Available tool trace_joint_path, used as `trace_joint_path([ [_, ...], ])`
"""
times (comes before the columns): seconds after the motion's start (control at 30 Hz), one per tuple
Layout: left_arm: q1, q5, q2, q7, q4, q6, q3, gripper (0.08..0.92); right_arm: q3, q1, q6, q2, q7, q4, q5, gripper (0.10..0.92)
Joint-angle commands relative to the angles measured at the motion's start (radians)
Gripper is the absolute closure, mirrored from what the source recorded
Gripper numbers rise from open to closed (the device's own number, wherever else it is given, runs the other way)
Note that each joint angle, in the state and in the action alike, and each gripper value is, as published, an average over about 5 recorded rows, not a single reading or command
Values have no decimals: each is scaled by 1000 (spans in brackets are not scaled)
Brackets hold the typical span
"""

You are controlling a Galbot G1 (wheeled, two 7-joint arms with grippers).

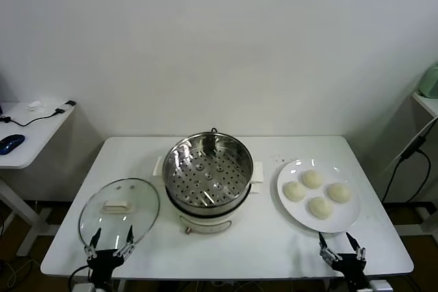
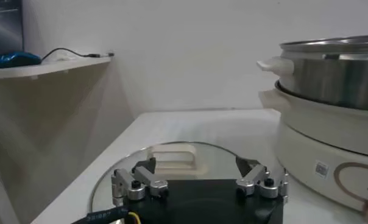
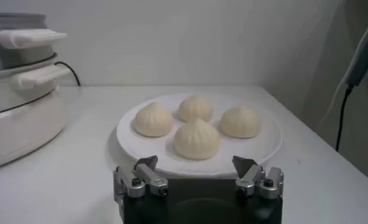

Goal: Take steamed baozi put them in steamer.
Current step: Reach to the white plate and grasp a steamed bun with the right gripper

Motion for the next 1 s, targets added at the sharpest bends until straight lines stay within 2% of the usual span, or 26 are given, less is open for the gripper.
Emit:
trace_joint_path([
  [0.03, 5, 5, 0, -1, -12, -1, 4, 177, 30, 116, -100, -43, -11, 44, -18, 203],
  [0.17, 7, 1, 1, -3, -22, -1, 8, 177, 22, 311, -184, -137, -33, 12, -5, 203],
  [0.33, 7, -2, 5, 0, -34, -3, 12, 177, -133, 625, -280, -341, -83, -138, -84, 203],
  [0.4, 4, -1, 6, 1, -35, -3, 16, 177, -243, 750, -348, -432, -137, -188, -79, 203],
  [0.53, -1, 1, 7, 3, -34, -5, 21, 177, -513, 1023, -441, -618, -370, -288, -91, 203],
  [0.67, -2, 4, 9, 3, -32, -7, 26, 177, -890, 1368, -365, -758, -659, -406, -147, 203],
  [0.77, -4, 5, 8, 3, -32, -9, 28, 177, -1240, 1682, -228, -802, -893, -492, -210, 203],
  [0.87, -7, 5, 6, 3, -29, -10, 28, 177, -1576, 1974, -102, -786, -1082, -577, -262, 203],
  [1.0, -10, 5, 6, 4, -25, -12, 28, 177, -1884, 2230, -19, -714, -1233, -672, -285, 203],
])
